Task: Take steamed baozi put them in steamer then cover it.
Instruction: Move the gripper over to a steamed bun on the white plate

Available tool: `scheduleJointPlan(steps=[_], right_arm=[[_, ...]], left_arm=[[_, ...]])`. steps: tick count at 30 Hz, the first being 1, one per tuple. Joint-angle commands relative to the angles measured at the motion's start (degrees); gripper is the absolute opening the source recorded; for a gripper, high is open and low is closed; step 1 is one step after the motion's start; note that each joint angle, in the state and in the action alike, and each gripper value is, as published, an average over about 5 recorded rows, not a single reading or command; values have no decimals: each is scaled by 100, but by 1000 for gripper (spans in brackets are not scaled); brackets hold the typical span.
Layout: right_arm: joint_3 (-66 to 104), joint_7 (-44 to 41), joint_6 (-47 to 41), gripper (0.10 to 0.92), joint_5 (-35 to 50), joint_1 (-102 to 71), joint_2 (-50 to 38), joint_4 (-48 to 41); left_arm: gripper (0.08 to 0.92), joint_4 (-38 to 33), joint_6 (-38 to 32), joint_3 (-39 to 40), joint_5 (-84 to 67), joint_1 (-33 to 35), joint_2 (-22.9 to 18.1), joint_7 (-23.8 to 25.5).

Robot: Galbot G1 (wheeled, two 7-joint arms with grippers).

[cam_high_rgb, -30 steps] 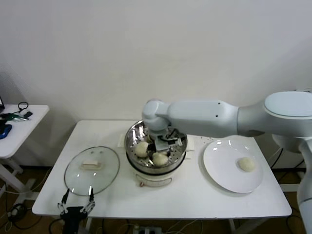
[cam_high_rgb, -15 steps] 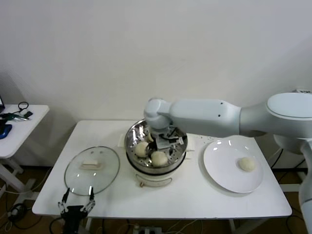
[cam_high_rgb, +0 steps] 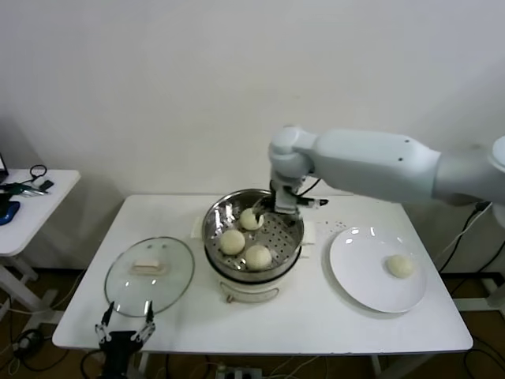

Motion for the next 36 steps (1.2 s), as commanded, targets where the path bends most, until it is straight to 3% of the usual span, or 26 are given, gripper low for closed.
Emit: scheduleJointPlan(steps=[1,9,16,23,36], right_arm=[[-455,-103,-2186,823,1491,473,-1725,-113],[618,-445,-2487,823,1004,-1031,-3043,-409],[2146,-569,-2184,823,274,-2649,-3527,-914],[3507,-566,-1769,823,-551,-4059,-3506,-1572],[4111,-501,-1580,823,-1002,-4422,-2678,-2520]], left_arm=[[823,-21,3,32,51,-10,-2,6],[823,-73,-37,83,124,-36,-46,-5],[823,-219,-113,74,168,-23,-65,-25],[823,-229,-78,89,252,-32,-98,-22],[823,-206,-66,86,343,-1,-158,-29]])
